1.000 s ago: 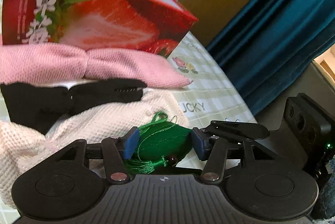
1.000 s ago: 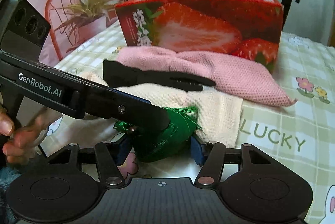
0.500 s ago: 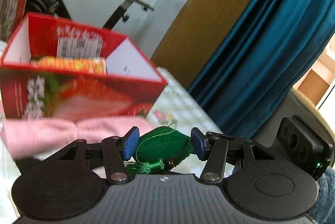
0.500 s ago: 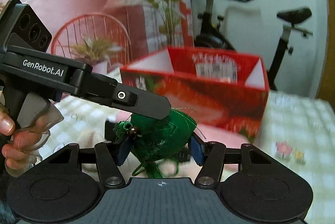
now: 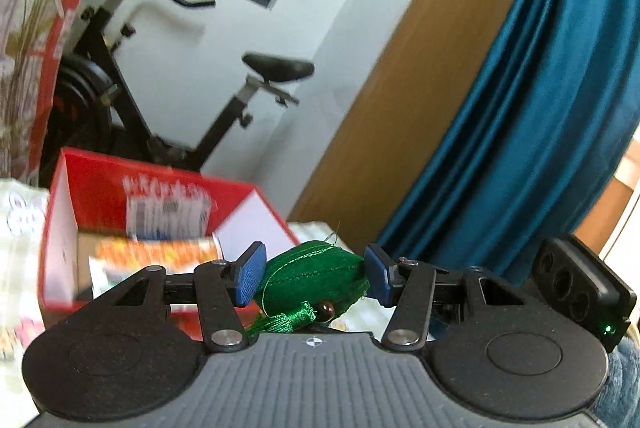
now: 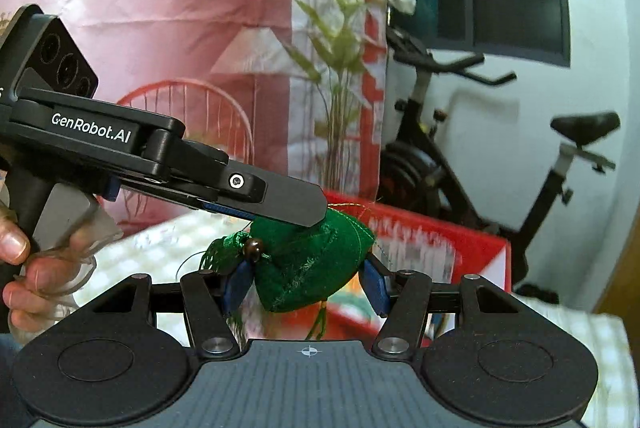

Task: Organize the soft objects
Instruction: 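Lift the green pouch with the right tool and lower it into the box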

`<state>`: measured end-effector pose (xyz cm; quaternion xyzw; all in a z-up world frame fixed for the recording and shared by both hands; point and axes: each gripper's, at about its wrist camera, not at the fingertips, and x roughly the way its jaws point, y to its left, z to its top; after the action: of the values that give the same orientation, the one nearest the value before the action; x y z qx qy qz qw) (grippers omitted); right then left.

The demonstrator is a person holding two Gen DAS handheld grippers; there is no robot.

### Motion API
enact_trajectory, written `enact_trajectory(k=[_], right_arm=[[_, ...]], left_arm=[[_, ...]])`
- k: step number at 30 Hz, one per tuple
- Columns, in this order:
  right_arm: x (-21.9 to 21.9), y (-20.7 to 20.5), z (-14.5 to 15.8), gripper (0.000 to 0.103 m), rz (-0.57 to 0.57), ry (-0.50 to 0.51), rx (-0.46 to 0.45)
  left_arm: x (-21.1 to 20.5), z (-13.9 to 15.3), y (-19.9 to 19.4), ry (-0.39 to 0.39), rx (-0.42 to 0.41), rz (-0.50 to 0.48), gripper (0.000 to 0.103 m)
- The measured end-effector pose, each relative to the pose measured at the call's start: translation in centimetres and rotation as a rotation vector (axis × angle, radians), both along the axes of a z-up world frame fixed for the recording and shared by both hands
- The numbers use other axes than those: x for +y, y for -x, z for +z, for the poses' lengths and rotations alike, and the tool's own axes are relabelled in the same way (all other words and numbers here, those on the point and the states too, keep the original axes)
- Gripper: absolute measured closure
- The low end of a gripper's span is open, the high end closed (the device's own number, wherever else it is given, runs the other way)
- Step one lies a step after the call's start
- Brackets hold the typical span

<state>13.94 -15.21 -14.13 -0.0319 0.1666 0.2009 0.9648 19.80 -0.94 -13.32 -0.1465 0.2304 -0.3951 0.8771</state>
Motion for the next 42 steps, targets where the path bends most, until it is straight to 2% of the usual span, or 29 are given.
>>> enact_trajectory(k=[6, 12, 17, 25, 31, 34, 42], right_arm=[[0.4, -3.9, 2.2, 0.049, -0.009, 0.058, -0.078], [-1.3, -7.1, 2.6, 0.048, -0.045, 0.096, -0.103], [-2.9, -8.6, -0.1, 0.048, -0.075, 0.123, -0.058], [-5.0, -9.9, -5.2, 0.048, -0.139, 0.111, 0.047], [-5.5, -9.8, -7.1, 0.045, -0.217, 0.162, 0.099], [-5.9, -9.4, -7.3, 0.037, -0.244, 0.149, 0.101], [-5.9, -7.6, -6.6, 0.029, -0.256, 0.144, 0.09]], left_arm=[[-0.1, 2.1, -3.6, 0.052, -0.022, 0.049, 0.047], [-2.6, 2.4, -6.3, 0.034, -0.048, 0.037, 0.046], [-4.9, 0.2, -7.9, -0.016, -0.005, 0.031, 0.046], [-8.0, -3.7, -10.9, -0.12, 0.066, 0.011, 0.046], [-8.1, -4.3, -10.8, -0.255, 0.029, 0.08, 0.044], [-7.1, -4.2, -10.6, -0.288, 0.017, 0.131, 0.036], [-4.5, -3.1, -8.5, -0.354, -0.02, 0.219, 0.01]])
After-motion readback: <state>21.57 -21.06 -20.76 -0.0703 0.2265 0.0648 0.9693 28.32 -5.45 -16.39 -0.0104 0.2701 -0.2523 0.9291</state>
